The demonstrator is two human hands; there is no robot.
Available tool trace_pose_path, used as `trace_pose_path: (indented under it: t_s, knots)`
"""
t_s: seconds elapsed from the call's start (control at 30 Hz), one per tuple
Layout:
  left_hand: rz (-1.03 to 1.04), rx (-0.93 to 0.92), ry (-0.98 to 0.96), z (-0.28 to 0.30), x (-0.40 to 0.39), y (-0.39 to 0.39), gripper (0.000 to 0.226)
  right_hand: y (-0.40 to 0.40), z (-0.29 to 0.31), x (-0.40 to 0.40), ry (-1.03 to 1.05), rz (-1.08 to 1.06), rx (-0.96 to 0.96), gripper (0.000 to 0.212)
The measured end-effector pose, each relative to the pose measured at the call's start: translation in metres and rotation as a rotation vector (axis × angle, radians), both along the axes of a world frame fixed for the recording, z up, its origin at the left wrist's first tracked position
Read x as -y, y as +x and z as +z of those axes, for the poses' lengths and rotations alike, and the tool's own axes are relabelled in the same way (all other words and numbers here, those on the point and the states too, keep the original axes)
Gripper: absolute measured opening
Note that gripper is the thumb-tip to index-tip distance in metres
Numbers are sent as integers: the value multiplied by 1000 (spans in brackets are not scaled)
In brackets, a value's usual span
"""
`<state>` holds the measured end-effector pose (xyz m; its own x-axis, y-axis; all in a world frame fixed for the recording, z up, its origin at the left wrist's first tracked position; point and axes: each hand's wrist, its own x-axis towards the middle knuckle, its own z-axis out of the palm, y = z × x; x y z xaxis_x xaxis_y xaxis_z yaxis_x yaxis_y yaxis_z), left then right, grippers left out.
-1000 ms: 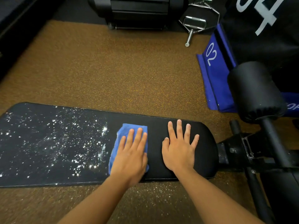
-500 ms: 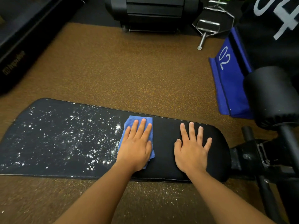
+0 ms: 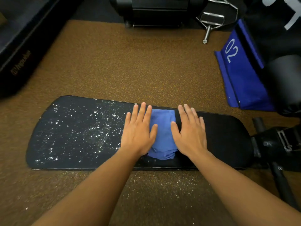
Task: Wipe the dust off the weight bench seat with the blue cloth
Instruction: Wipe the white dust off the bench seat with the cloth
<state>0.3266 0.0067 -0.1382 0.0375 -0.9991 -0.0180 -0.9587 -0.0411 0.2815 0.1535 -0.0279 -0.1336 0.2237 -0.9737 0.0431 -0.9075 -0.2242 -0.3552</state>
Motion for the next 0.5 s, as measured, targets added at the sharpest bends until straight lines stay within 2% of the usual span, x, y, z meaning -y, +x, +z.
trace_pose_path:
  t_s: [0.13,0.27,0.33,0.5]
  knots:
    - [48,27,68,0,-19,61,63,30,-2,-5,66,125,57,62]
    - [66,36,106,-10,-23,107,62,54,-20,-9,194,160,-137,71]
    - [51,19,119,-18,-21,118,60,64,-30,-12,184,130,-255,72]
    - [-4,30,128,-34,-24,131,57,79,-35,-14,195,-61,-301,66]
